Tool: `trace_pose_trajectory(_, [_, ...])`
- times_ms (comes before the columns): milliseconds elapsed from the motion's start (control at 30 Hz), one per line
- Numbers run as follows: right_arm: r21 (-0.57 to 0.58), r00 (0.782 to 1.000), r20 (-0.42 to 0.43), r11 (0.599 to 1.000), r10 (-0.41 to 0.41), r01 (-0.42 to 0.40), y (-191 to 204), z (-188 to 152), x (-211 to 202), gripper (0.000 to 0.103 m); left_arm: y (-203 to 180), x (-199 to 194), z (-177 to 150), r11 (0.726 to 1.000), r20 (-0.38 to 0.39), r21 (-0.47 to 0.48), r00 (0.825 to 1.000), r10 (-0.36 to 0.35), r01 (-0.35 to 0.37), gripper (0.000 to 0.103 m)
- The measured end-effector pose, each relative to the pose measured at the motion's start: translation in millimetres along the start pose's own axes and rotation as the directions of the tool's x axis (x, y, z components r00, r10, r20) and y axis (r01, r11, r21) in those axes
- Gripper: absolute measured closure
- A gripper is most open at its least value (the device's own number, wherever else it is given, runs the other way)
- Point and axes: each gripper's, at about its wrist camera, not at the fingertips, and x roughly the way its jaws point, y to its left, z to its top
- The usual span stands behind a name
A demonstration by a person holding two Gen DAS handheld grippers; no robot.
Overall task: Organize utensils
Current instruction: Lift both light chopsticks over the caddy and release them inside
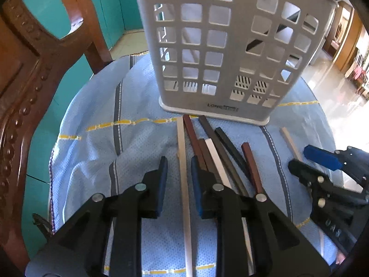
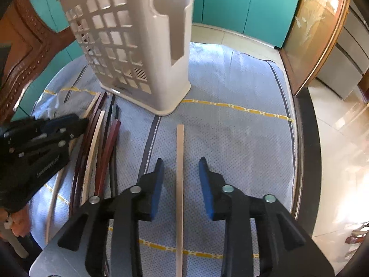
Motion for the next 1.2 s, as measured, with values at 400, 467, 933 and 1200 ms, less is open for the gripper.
trace_pose_trajectory(400, [0.011,0.960,0.252,0.992,0.119,-0.126,-12.9,0.4,-88.4,0.097,-5.5,-87.1,6.0,1.000,0.178,-0.023,0.984,-0.011,0.015,0.096])
trace_pose_trajectory(467, [-0.003,0.934,0.322,0.987,0.155,-0.163,-19.4,-3.0,-120.1,0.097,-1.8,-126.6,0.7,0.999,0.254,-0.015,0.967,-0.030,0.036,0.096])
trace_pose_trajectory(933, [0.007,0.711,0.652,0.936,0.263,-0.352,-58.9,36.3,-277.9,0.096,40.9,-330.7,44.9,0.991,0.646,-0.024,0.758,-0.088,0.135,0.096])
trace_pose_trajectory(1200, [0.147,0.623,0.770,0.913,0.136,-0.381,-67.0,89.0,-276.3,0.096,64.7,-315.3,107.6,0.955,0.694,-0.146,0.715,-0.087,0.258,0.096])
